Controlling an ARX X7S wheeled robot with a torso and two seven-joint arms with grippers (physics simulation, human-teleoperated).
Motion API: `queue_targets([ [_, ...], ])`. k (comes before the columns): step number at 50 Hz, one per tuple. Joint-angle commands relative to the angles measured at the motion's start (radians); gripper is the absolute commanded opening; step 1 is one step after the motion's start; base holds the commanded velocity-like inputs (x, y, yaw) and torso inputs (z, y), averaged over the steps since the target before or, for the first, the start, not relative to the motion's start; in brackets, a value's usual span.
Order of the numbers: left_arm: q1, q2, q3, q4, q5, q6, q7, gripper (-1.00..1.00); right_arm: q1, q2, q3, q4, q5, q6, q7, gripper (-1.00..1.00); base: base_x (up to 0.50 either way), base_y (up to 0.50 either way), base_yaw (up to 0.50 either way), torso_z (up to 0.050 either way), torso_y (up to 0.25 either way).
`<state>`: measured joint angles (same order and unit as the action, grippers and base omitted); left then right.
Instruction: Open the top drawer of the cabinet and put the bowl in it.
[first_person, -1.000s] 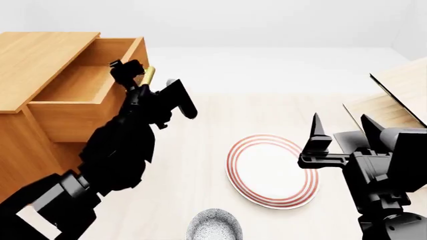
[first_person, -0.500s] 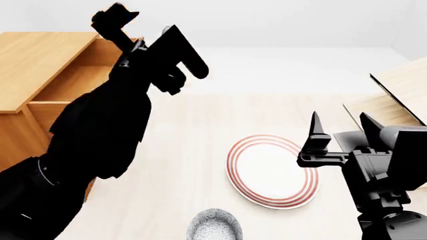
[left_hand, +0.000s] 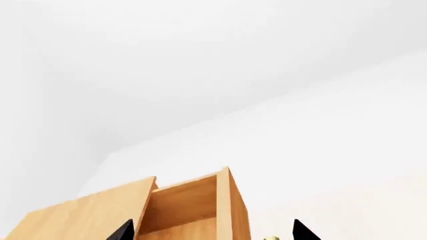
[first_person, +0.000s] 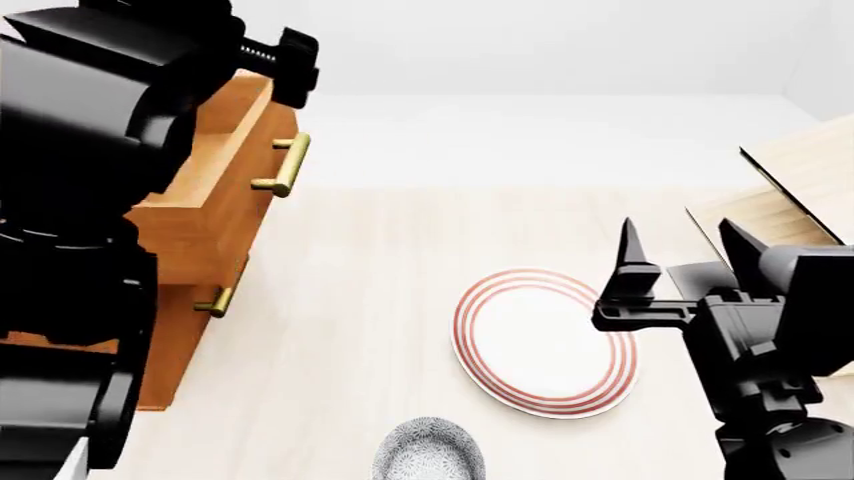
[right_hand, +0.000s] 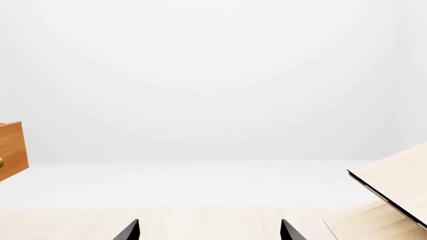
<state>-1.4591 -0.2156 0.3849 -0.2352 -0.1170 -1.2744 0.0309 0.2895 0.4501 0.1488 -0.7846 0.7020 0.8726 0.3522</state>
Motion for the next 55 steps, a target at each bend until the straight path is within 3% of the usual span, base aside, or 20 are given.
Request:
queue_targets([
  [1, -0.083, 0.034, -0.084, -0.183, -0.042, -0.082, 0.017, 1.0, 0.006, 0.003, -0.011, 0.003, 0.0, 0.001, 0.005, 1.0, 0.0, 0.0, 0.0, 0.0, 0.0],
  [20, -0.087, 0.046, -0.029, -0.36, -0.029, -0.034, 0.021, 1.0, -0.005, 0.001, -0.024, 0.025, -0.01, -0.025, -0.001, 1.0, 0.0, 0.0, 0.0, 0.0, 0.0],
  [55, 0.026, 0.038, 0.02, -0.425, -0.029, 0.028, 0.022, 1.0, 0.007, 0.005, -0.04, 0.041, -0.003, -0.029, 0.008, 1.0, 0.0, 0.0, 0.0, 0.0, 0.0],
])
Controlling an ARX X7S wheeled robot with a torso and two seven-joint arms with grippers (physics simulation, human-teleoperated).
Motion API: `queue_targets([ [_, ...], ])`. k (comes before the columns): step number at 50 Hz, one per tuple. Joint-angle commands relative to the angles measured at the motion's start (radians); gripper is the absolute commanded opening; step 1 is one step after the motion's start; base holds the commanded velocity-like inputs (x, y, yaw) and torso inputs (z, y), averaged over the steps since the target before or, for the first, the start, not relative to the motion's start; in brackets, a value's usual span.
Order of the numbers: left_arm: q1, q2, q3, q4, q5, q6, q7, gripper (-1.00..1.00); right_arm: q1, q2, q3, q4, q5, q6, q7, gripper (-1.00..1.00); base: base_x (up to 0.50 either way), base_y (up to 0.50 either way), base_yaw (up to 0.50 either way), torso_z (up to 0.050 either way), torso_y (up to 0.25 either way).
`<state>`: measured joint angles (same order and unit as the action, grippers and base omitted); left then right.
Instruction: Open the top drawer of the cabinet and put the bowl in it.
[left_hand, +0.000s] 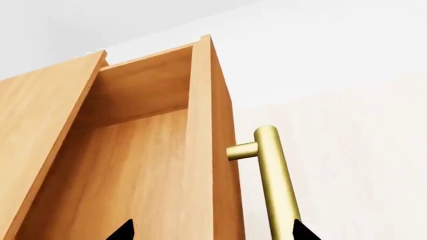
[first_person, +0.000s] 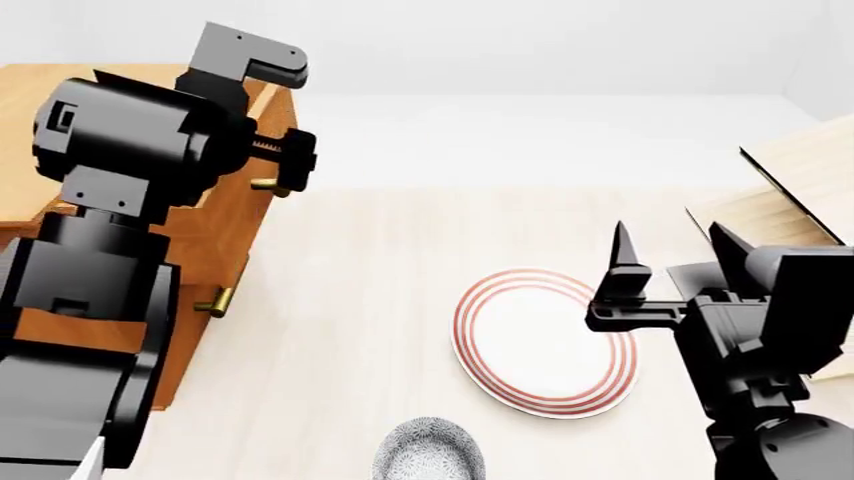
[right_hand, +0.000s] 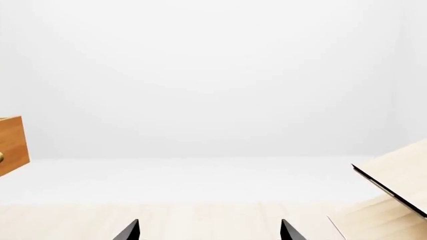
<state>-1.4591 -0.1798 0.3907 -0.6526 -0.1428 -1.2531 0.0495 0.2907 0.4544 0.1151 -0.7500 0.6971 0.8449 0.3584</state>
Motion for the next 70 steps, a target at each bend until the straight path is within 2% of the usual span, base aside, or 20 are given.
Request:
queue_targets([
  [1, 0.029, 0.003, 0.016, -0.004, -0.005, 0.005, 0.005, 1.0, 0.006, 0.001, -0.007, 0.007, 0.002, -0.001, 0.003, 1.0, 0.0, 0.0, 0.0, 0.0, 0.0],
  [33, 0.109, 0.029, 0.029, 0.179, -0.067, -0.093, 0.027, 1.0, 0.013, -0.003, -0.018, 0.0, 0.017, -0.01, 0.014, 1.0, 0.0, 0.0, 0.0, 0.0, 0.0],
  [70, 0.125, 0.093, -0.025, 0.258, -0.134, -0.142, 0.006, 1.0, 0.012, 0.008, -0.013, -0.005, 0.037, -0.012, 0.027, 1.0, 0.0, 0.0, 0.0, 0.0, 0.0],
])
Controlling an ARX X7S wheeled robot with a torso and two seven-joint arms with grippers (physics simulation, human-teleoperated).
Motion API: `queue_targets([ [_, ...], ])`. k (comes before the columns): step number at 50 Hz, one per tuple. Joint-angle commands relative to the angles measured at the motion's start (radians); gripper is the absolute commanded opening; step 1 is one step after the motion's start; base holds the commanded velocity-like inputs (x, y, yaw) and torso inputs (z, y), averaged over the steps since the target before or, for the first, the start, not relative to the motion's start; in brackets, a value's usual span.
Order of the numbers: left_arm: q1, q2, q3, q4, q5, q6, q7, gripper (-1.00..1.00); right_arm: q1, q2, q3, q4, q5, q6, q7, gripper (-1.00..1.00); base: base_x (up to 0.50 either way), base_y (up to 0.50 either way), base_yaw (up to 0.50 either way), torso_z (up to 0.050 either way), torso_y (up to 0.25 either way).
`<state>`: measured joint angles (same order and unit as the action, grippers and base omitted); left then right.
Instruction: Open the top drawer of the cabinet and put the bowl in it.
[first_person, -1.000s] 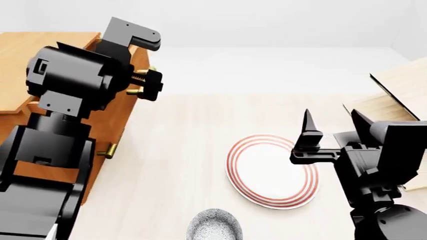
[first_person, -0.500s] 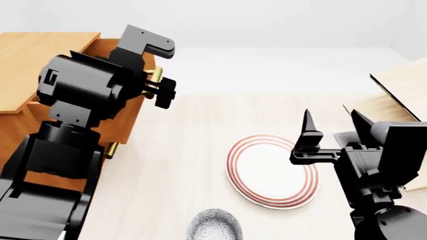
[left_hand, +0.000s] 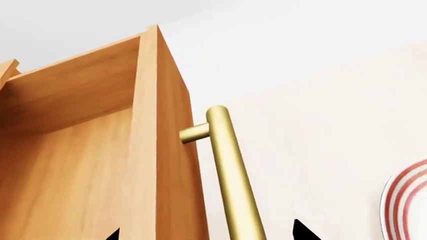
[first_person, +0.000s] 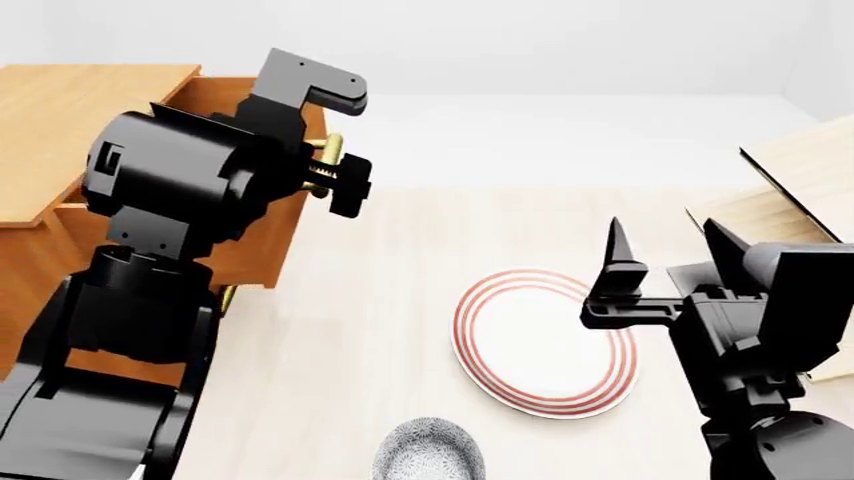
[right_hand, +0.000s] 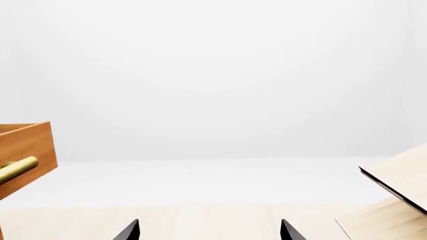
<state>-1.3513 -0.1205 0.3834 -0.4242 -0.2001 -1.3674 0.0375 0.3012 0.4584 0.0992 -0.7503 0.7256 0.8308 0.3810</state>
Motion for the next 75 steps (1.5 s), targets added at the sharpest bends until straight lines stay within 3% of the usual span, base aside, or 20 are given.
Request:
queue_targets([
  [1, 0.017, 0.037, -0.019, 0.031, -0.079, -0.03, 0.017, 1.0, 0.001, 0.005, 0.005, -0.005, 0.01, 0.002, 0.005, 1.0, 0.0, 0.0, 0.0, 0.0, 0.0],
  [40, 0.054, 0.108, -0.024, 0.118, -0.204, -0.074, -0.06, 1.0, -0.026, 0.018, 0.016, -0.006, 0.017, -0.026, 0.006, 1.0, 0.0, 0.0, 0.0, 0.0, 0.002],
  [75, 0.011, 0.113, 0.006, 0.146, -0.575, -0.066, -0.296, 1.0, -0.027, 0.026, 0.013, 0.007, 0.023, -0.04, 0.008, 1.0, 0.0, 0.0, 0.0, 0.0, 0.006],
])
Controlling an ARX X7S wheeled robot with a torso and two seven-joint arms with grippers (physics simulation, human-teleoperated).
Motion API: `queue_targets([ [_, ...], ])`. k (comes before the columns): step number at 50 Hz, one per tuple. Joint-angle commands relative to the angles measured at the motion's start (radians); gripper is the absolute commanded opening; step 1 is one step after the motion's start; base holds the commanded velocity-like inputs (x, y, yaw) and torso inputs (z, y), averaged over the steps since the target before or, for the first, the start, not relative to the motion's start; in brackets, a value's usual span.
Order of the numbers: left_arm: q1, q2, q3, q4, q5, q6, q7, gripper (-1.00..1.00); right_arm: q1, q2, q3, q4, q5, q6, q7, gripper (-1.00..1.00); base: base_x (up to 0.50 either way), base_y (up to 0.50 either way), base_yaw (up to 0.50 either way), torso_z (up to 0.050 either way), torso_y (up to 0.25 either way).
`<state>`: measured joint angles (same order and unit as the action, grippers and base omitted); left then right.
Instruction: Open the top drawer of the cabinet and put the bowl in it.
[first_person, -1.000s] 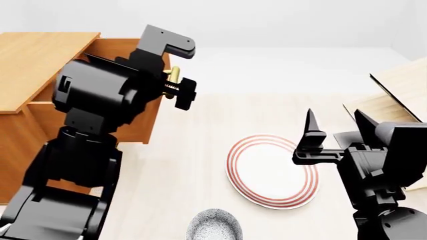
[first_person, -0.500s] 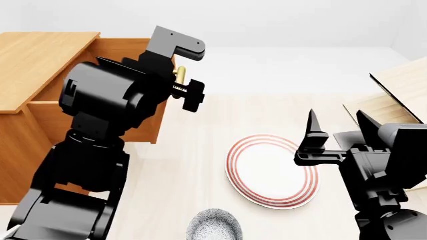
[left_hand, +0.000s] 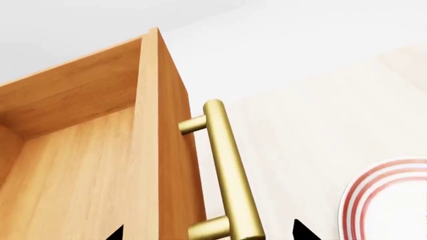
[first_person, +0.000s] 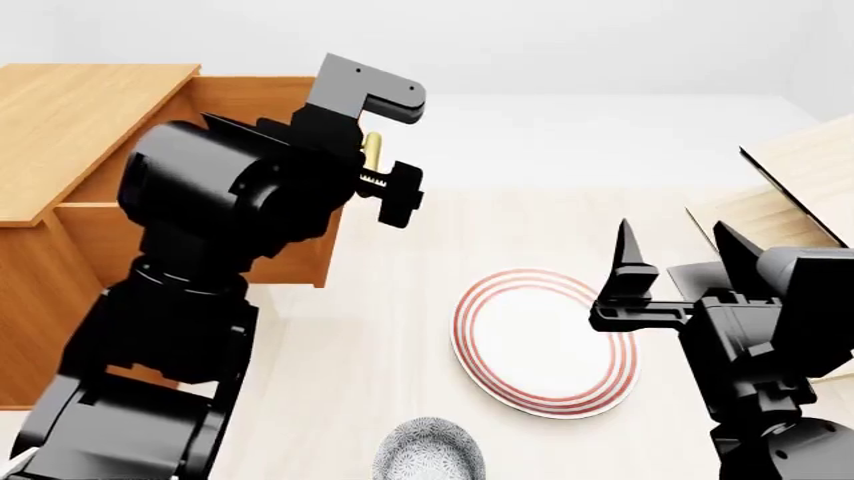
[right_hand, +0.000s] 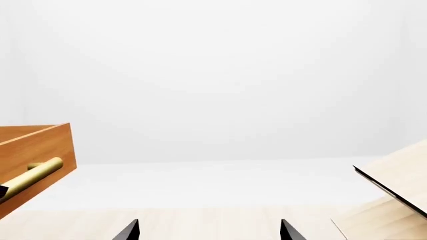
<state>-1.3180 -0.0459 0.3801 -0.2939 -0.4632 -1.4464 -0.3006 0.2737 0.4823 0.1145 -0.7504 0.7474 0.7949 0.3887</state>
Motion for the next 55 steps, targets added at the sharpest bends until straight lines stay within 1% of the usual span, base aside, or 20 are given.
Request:
queue_targets([
  [1, -0.024, 0.038, 0.012, 0.017, -0.323, 0.014, 0.034, 1.0, 0.0, 0.003, -0.002, 0.007, 0.002, -0.005, 0.0, 1.0, 0.0, 0.0, 0.0, 0.0, 0.01],
  [17, -0.038, 0.03, 0.039, 0.016, -0.461, 0.073, -0.044, 1.0, -0.01, 0.007, -0.001, 0.011, 0.002, -0.017, -0.002, 1.0, 0.0, 0.0, 0.0, 0.0, 0.004],
  [23, -0.062, 0.003, 0.076, -0.009, -0.416, 0.16, -0.039, 1.0, -0.015, 0.007, -0.003, 0.015, 0.0, -0.024, -0.004, 1.0, 0.0, 0.0, -0.01, 0.002, 0.0],
  [28, -0.105, -0.02, 0.079, -0.029, -0.36, 0.259, -0.053, 1.0, -0.014, 0.007, -0.007, 0.016, -0.002, -0.027, -0.004, 1.0, 0.01, 0.0, -0.01, 0.0, 0.0],
  [32, -0.143, -0.044, 0.062, -0.007, -0.34, 0.324, -0.05, 1.0, -0.012, 0.007, -0.01, 0.015, -0.001, -0.026, -0.002, 1.0, 0.0, 0.0, 0.0, 0.0, 0.002],
  [37, -0.18, -0.065, 0.034, 0.002, -0.325, 0.358, -0.075, 1.0, -0.011, 0.006, -0.014, 0.013, 0.0, -0.025, 0.001, 1.0, 0.0, 0.0, 0.0, 0.0, 0.0],
  [46, -0.198, -0.092, -0.015, 0.053, -0.378, 0.311, -0.098, 1.0, -0.01, 0.008, -0.017, 0.009, 0.002, -0.026, 0.005, 1.0, 0.0, 0.0, 0.0, 0.0, 0.0],
  [55, -0.172, -0.127, -0.078, 0.211, -0.5, 0.207, -0.125, 1.0, -0.002, 0.02, 0.003, -0.011, 0.026, -0.007, 0.023, 1.0, 0.0, 0.0, 0.0, 0.0, 0.0],
])
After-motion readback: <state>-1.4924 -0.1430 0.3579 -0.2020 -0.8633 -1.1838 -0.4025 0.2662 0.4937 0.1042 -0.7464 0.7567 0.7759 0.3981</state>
